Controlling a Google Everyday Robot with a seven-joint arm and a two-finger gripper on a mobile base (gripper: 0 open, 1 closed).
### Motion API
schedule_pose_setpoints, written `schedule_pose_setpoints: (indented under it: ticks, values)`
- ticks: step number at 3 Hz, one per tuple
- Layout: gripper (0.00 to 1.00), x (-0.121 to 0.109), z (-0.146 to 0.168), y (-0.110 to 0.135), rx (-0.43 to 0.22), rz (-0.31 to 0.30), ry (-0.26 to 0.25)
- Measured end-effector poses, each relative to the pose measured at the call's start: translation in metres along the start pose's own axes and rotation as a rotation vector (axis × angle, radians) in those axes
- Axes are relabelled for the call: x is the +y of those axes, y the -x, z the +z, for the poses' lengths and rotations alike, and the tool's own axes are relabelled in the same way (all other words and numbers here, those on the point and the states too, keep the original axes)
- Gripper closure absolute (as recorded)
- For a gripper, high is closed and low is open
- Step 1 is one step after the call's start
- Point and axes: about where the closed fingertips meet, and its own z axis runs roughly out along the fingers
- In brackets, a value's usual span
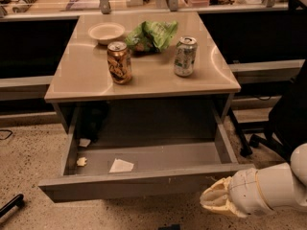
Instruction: Close top drawer
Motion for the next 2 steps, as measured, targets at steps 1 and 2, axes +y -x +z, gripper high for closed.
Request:
schedule_pose_setpoints:
  ticks: [1, 2]
  values:
    - [1.00, -0.0001, 0.0000, 0.0000, 0.000, 0.000, 0.000]
    - [1.00, -0.0087, 0.0047, -0.0029, 0.011, -0.035, -0.033]
